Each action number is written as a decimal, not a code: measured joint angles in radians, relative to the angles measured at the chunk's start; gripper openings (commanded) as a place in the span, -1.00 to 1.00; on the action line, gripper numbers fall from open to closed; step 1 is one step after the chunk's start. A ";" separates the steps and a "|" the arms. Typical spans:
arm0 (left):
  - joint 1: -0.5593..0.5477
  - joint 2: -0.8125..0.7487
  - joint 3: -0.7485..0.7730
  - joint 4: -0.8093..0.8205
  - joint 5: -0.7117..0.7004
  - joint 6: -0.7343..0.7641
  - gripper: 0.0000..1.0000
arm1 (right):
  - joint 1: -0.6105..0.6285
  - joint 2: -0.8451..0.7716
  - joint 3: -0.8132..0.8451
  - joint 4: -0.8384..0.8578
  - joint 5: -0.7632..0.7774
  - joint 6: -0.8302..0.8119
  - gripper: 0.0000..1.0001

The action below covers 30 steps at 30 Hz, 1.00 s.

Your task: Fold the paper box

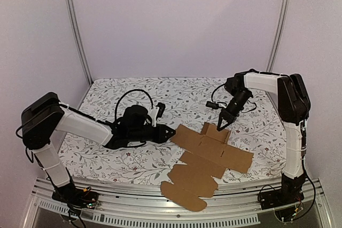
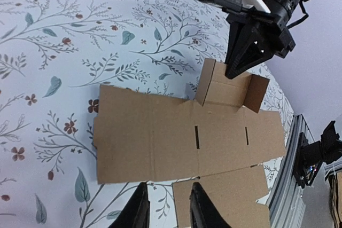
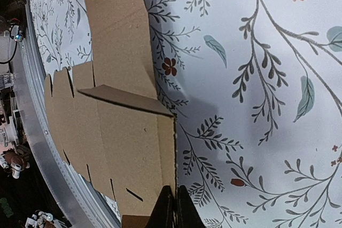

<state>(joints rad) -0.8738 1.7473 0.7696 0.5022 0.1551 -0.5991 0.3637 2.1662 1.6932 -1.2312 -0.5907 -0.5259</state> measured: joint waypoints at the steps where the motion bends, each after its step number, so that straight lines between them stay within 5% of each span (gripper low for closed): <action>1: 0.000 -0.014 -0.014 0.001 -0.012 -0.006 -0.35 | -0.006 0.004 0.001 -0.004 -0.006 0.002 -0.96; 9: -0.041 -0.082 -0.147 0.011 -0.058 -0.073 -0.13 | -0.042 0.008 0.010 -0.026 -0.035 0.009 -1.00; 21: -0.089 0.177 0.111 -0.120 -0.020 -0.090 -0.03 | -0.044 0.006 0.025 -0.048 -0.107 0.004 -1.00; 30: -0.089 0.204 0.167 -0.200 0.002 -0.088 0.03 | -0.044 -0.021 0.025 -0.079 -0.158 -0.038 -1.00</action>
<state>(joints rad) -0.9623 1.9518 0.9367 0.3023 0.1566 -0.6868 0.3195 2.1448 1.7180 -1.3102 -0.7486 -0.5636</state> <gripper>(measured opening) 0.513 0.005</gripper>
